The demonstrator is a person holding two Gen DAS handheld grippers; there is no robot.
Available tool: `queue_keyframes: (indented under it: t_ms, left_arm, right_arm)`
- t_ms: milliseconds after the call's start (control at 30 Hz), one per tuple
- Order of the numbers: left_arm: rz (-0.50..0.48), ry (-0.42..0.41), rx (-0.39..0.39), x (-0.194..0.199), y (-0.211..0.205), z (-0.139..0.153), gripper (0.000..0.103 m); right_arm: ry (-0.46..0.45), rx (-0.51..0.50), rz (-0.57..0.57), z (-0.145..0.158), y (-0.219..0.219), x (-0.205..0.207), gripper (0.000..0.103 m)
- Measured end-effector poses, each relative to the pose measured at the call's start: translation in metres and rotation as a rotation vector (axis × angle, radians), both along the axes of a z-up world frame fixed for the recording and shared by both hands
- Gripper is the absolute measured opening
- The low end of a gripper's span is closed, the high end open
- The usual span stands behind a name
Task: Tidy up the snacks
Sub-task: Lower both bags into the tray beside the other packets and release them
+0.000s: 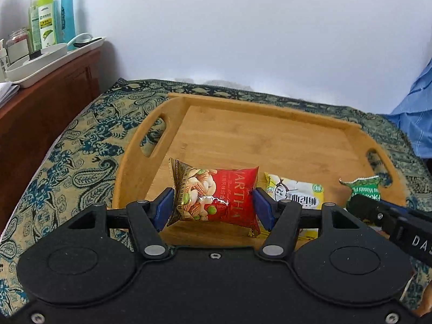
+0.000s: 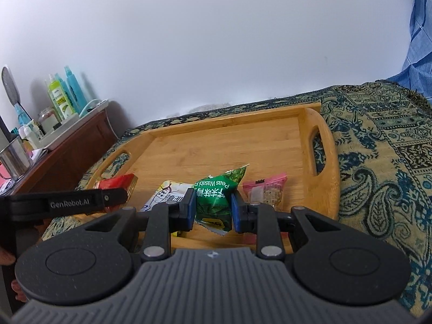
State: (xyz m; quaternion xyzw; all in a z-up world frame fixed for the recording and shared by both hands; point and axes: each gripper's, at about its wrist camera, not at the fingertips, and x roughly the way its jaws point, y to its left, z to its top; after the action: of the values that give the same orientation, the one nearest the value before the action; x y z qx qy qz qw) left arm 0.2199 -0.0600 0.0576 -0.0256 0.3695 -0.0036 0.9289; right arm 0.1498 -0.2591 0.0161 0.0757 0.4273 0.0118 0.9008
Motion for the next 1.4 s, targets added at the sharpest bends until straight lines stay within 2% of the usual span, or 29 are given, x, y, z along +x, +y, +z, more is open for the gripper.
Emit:
queue_keyframes:
  t_ms: [333,1133,1267,1400]
  left_arm:
    - [-0.023,0.0,0.031,0.006,-0.011,-0.006,0.061]
    - [-0.032,0.006,0.03,0.008,-0.011,-0.012,0.063]
    - [-0.038,0.008,0.029,0.008,-0.011,-0.011,0.065]
    - [-0.034,0.007,0.012,0.003,-0.007,-0.005,0.068]
  right_arm:
    - [0.039,0.004,-0.01,-0.007,0.0,0.009,0.031]
    - [0.066,0.008,-0.008,-0.017,0.001,0.011,0.032]
    - [0.059,0.015,-0.007,-0.017,0.001,0.011,0.039]
    - [0.045,0.017,-0.015,-0.014,0.001,0.008,0.042]
